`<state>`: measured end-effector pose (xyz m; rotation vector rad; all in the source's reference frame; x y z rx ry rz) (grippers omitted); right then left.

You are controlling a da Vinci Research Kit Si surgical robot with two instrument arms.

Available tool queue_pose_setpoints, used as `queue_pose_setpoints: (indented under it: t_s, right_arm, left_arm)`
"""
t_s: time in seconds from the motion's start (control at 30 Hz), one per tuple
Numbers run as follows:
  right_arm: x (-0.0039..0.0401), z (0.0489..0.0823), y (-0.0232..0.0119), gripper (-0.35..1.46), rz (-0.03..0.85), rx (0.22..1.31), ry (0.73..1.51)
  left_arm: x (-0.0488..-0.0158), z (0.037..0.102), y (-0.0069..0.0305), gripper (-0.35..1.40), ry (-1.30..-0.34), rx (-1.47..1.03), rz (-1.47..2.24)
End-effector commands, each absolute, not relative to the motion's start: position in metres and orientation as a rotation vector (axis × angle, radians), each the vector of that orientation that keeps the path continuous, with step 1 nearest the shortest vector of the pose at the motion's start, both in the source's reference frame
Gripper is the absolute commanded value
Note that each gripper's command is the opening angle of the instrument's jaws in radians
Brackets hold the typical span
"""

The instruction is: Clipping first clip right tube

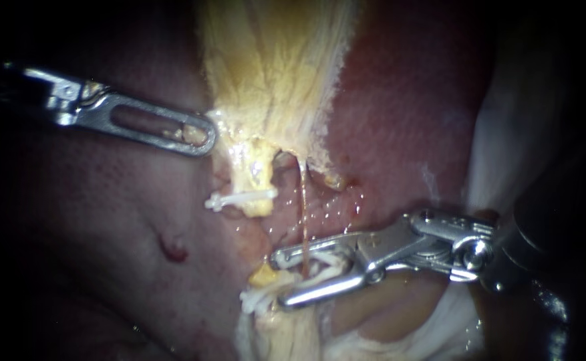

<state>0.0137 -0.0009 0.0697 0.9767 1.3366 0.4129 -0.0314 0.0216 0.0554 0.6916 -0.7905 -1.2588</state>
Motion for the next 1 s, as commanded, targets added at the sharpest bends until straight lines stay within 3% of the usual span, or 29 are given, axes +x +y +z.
queue_pose_setpoints:
  t_s: [0.03,0.2,0.37,1.0]
  right_arm:
    - [0.0137,0.0697,-0.0009,0.21,0.413,0.976,1.337]
    - [0.0135,0.0698,-0.0010,0.02,0.424,0.990,1.329]
    - [0.0131,0.0698,-0.0011,-0.35,0.431,0.999,1.323]
    - [0.0128,0.0698,-0.0012,-0.35,0.469,1.038,1.298]
  left_arm:
    - [-0.0314,0.0554,0.0216,-0.35,-0.790,0.691,-1.259]
    - [-0.0314,0.0554,0.0216,-0.35,-0.790,0.691,-1.259]
    - [-0.0314,0.0554,0.0216,-0.35,-0.790,0.691,-1.259]
    - [-0.0314,0.0555,0.0216,-0.35,-0.790,0.692,-1.259]
